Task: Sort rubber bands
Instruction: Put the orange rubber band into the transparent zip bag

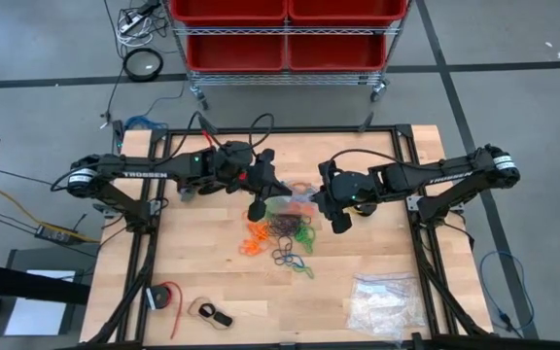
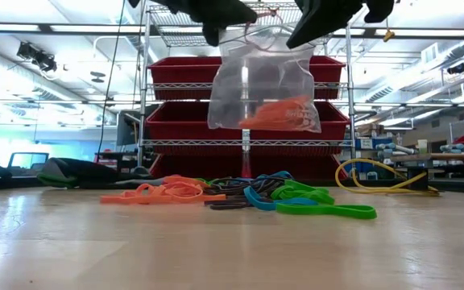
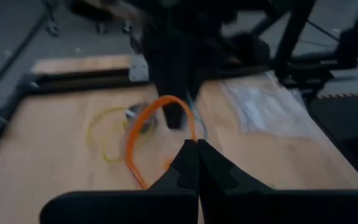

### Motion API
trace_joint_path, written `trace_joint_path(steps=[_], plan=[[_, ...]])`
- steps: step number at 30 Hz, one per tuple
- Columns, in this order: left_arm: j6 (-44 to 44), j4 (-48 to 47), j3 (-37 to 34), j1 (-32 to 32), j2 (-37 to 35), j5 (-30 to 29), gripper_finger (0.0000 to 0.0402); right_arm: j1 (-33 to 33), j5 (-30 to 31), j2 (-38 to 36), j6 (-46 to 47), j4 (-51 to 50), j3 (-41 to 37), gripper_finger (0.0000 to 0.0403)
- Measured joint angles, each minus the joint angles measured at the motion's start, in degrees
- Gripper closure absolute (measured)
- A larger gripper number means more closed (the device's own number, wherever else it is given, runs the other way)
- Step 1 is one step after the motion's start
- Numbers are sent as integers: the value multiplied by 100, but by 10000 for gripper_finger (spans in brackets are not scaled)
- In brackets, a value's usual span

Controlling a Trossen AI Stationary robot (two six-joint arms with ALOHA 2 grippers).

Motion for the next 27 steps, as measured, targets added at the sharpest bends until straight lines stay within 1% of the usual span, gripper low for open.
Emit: trace_joint_path(steps=[2, 6, 12, 16, 20, 25, 27], plan=[[-39, -202, -2, 0, 0, 7, 401, 0, 0, 0, -8, 38, 0, 403], [-116, -504, -7, 0, 0, -567, 401, 0, 0, 0, -28, 73, 0, 403], [-118, -470, -7, 0, 0, -838, 385, 0, 0, 0, -42, 154, 0, 403], [-118, -355, -7, 0, 0, -844, 373, 0, 0, 0, -94, 161, 0, 403], [-116, -171, -7, -9, 0, -694, 356, 0, 0, 0, -160, 242, 0, 403], [-265, -217, -7, -13, 0, -409, 319, 0, 0, 0, -203, 348, 0, 403], [-291, -237, -7, -15, 0, -394, 301, 0, 9, 0, -230, 349, 0, 403]])
